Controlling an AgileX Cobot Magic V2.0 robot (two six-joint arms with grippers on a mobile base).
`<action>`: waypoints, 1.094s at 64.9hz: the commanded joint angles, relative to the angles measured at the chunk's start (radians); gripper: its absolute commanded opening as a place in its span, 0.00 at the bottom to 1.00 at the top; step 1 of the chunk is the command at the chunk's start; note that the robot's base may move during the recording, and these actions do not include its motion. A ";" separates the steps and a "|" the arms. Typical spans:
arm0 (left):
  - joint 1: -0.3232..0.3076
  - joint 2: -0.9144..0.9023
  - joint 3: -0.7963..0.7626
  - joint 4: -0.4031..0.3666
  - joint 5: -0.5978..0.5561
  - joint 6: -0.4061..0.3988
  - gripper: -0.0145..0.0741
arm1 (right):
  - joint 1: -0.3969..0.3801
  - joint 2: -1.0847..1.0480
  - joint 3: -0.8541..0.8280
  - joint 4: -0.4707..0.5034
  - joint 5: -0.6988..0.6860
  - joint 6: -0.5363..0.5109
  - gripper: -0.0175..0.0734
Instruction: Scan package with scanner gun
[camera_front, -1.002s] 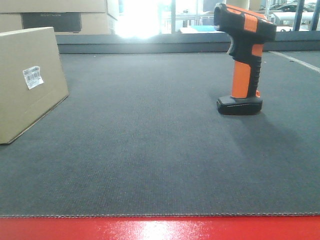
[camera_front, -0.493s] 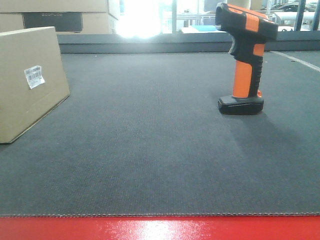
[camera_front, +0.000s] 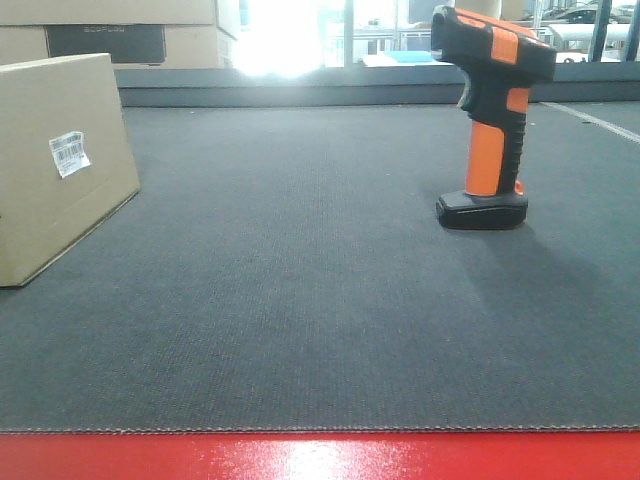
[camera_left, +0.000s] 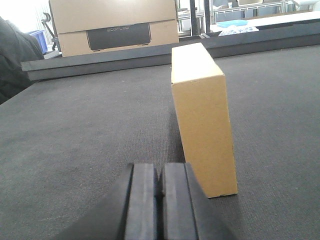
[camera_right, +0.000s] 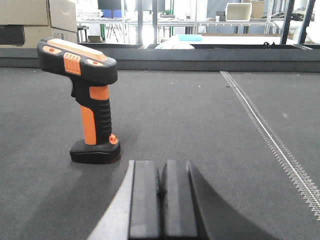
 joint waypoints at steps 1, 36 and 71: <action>0.001 -0.003 -0.003 0.006 -0.024 0.001 0.04 | -0.001 -0.003 -0.001 -0.003 -0.042 -0.001 0.03; 0.001 -0.003 -0.003 -0.092 -0.291 0.001 0.04 | -0.001 -0.003 -0.001 0.001 -0.203 -0.001 0.03; 0.001 0.254 -0.597 -0.141 0.088 0.001 0.11 | 0.001 0.396 -0.679 -0.086 0.192 -0.001 0.03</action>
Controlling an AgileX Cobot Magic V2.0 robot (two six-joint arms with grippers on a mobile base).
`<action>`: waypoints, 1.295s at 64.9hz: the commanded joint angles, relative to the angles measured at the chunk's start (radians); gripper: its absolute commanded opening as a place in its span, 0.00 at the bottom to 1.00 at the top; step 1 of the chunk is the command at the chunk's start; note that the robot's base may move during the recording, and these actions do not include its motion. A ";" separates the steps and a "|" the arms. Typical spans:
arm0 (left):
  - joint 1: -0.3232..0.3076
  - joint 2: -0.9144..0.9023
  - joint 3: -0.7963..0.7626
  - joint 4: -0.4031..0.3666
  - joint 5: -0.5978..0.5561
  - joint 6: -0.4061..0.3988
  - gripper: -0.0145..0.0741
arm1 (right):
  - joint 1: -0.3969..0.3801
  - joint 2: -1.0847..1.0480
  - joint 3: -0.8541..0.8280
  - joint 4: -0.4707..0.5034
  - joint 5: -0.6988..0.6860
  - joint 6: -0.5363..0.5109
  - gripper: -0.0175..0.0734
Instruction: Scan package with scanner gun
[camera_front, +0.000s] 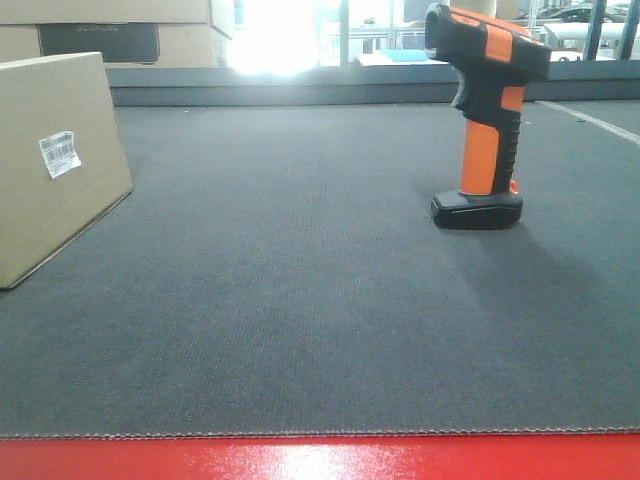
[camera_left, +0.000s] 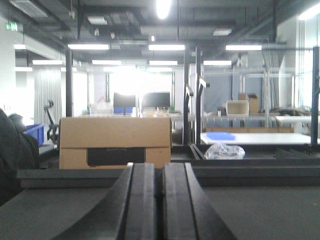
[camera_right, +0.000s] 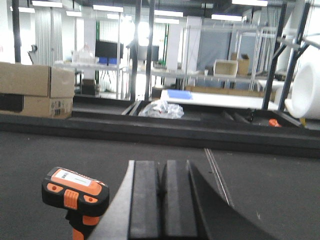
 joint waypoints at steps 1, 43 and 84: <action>0.001 0.099 -0.103 -0.009 0.092 -0.001 0.12 | 0.001 0.104 -0.093 -0.008 0.034 -0.001 0.03; -0.053 0.534 -0.336 -0.050 0.257 -0.003 0.82 | 0.040 0.335 -0.163 0.011 0.077 -0.001 0.79; -0.053 1.256 -1.113 -0.050 1.072 0.077 0.82 | 0.088 0.335 -0.161 0.040 0.068 -0.001 0.82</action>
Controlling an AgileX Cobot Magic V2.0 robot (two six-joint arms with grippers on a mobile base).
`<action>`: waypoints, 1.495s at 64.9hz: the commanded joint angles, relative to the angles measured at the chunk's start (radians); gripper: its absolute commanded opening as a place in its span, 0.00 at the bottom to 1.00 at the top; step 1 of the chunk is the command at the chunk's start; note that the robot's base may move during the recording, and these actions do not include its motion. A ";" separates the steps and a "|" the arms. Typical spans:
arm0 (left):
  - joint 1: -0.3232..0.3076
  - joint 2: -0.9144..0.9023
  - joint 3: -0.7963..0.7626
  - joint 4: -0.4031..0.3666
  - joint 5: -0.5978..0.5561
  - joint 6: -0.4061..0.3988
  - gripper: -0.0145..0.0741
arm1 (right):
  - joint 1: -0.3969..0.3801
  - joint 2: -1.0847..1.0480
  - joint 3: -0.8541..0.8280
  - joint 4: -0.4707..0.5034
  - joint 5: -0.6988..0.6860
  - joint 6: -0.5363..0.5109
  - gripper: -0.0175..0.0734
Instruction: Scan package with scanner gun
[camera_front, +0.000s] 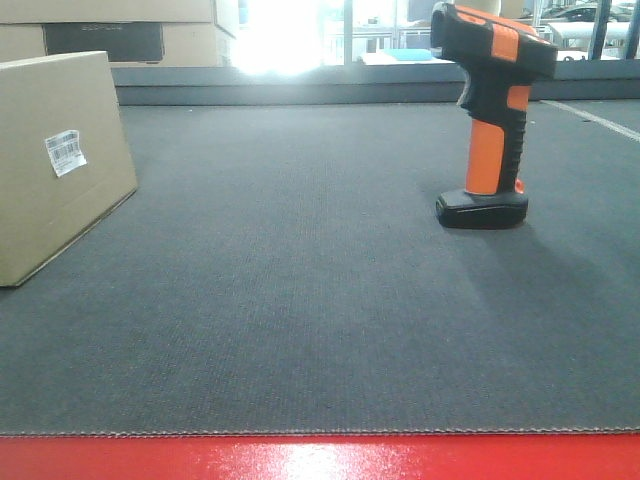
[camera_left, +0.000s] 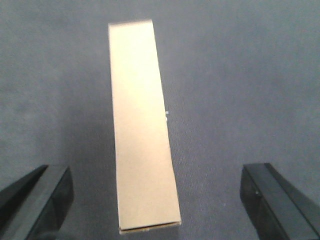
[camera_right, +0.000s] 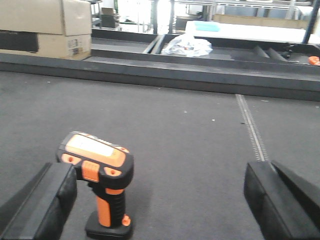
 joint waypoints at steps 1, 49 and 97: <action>-0.007 0.092 -0.102 -0.008 0.082 0.010 0.82 | 0.016 0.005 -0.004 0.006 -0.007 -0.001 0.82; -0.005 0.453 -0.197 -0.004 0.098 0.010 0.82 | 0.018 0.005 -0.004 0.081 0.008 -0.001 0.82; -0.005 0.481 -0.201 0.008 0.116 0.001 0.04 | 0.018 0.005 -0.002 0.081 0.013 -0.001 0.82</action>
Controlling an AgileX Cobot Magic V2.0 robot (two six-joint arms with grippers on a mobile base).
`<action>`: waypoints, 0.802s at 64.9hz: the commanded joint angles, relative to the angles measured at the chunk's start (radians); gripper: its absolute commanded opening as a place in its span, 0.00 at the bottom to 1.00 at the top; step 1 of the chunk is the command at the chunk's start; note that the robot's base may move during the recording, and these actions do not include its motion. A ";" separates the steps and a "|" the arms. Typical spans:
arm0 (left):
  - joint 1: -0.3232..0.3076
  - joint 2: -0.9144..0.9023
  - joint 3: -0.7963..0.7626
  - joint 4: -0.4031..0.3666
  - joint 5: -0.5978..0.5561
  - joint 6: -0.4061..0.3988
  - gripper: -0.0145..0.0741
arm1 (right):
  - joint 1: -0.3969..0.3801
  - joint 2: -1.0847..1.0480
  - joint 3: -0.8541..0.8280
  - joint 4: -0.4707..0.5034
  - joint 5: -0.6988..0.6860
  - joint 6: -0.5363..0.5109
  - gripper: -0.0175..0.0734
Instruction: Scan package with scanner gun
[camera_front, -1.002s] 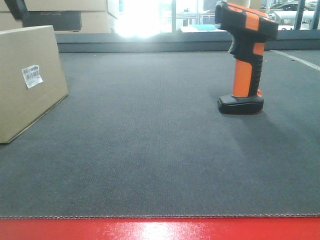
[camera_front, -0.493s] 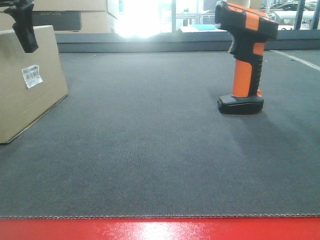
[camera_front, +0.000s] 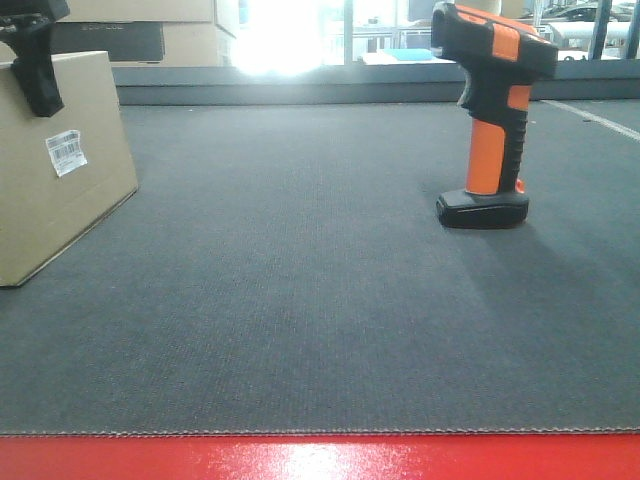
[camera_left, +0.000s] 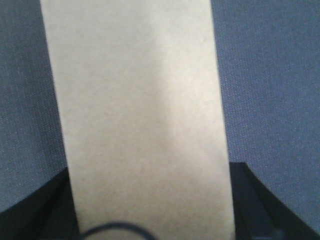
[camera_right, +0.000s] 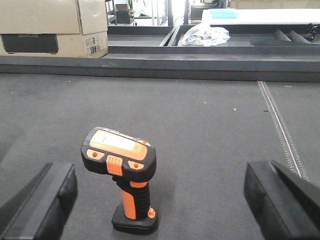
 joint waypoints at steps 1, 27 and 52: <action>-0.005 -0.006 -0.010 -0.013 -0.001 -0.008 0.04 | 0.002 0.005 -0.002 -0.003 -0.011 -0.001 0.82; 0.048 -0.169 -0.010 -0.373 -0.001 0.001 0.04 | 0.067 0.005 0.002 0.025 0.086 -0.001 0.82; 0.105 -0.170 0.004 -0.492 -0.001 0.003 0.04 | 0.212 0.008 0.324 0.082 -0.262 -0.001 0.82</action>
